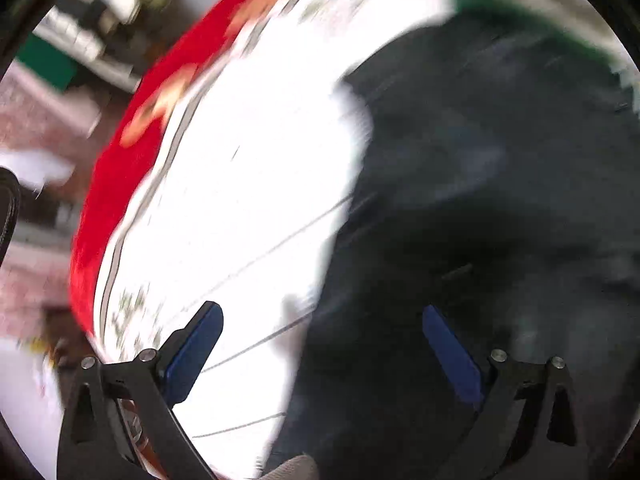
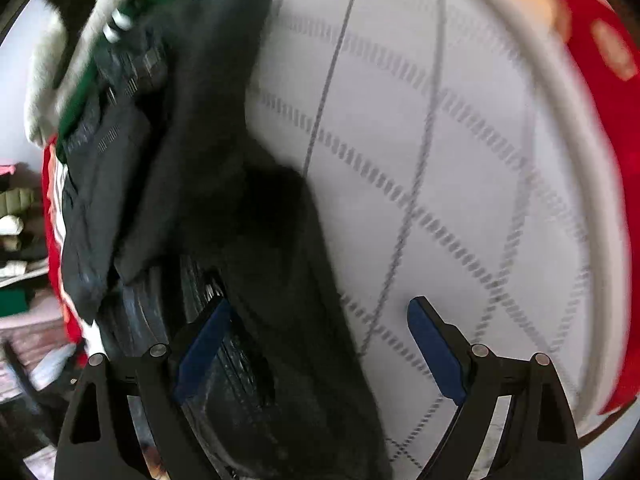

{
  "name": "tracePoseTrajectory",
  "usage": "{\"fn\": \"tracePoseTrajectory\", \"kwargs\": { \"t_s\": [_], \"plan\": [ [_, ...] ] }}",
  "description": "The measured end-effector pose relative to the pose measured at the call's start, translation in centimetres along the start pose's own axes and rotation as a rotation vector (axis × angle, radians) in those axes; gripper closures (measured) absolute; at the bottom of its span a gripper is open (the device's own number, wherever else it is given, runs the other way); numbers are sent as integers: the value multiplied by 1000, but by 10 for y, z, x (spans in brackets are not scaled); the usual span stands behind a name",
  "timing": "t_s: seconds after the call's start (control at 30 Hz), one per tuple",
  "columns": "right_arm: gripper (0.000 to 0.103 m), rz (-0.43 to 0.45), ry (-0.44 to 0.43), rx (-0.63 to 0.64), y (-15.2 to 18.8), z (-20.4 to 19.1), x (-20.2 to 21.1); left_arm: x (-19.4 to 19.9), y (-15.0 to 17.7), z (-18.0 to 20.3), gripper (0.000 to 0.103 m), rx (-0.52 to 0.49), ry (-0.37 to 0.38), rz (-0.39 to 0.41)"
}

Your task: Fold large clothes

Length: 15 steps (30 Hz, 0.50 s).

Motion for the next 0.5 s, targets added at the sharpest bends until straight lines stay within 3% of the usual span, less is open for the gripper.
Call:
{"fn": "tracePoseTrajectory", "kwargs": {
  "t_s": [0.07, 0.13, 0.17, 0.2, 0.23, 0.27, 0.3, 0.33, 0.4, 0.5],
  "plan": [
    [23, 36, 39, 29, 0, -7, -1, -21, 10, -14, 2, 21, 15, -55],
    [69, 54, 51, 65, 4, -17, 1, -28, 13, -13, 2, 15, 63, -52],
    [81, 44, 21, 70, 7, -22, 1, -28, 13, -9, 2, -6, 84, -34],
    [91, 14, -9, 68, 12, -28, -1, -28, 13, -6, 8, -27, 100, -19],
    [92, 7, -11, 68, 15, -33, -2, -27, 13, 0, 28, -51, 138, -5],
    [92, 10, -5, 75, 19, -38, -1, -27, 13, 5, 40, -67, 169, -1],
    [93, 8, 4, 87, 24, -41, -1, -23, 15, 12, 63, -99, 195, 8],
    [93, 4, 4, 90, 27, -45, 2, -20, 16, 18, 75, -139, 189, 15],
    [95, -22, -13, 78, 38, -52, 9, -17, 19, 22, 74, -219, 141, 31],
    [96, -37, -26, 100, 63, -59, 29, -15, 19, 8, 69, -235, 154, 31]
  ]
}}
Point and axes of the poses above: each gripper's, at about its wrist camera, not at the fingertips, and x roughly against the way its jaws point, z to its right, y to its underside, the point moved 5 cm from there along -x, roughly the way its jaws point, and after that the axes turned 12 degrees about y, right-handed, at the moved point
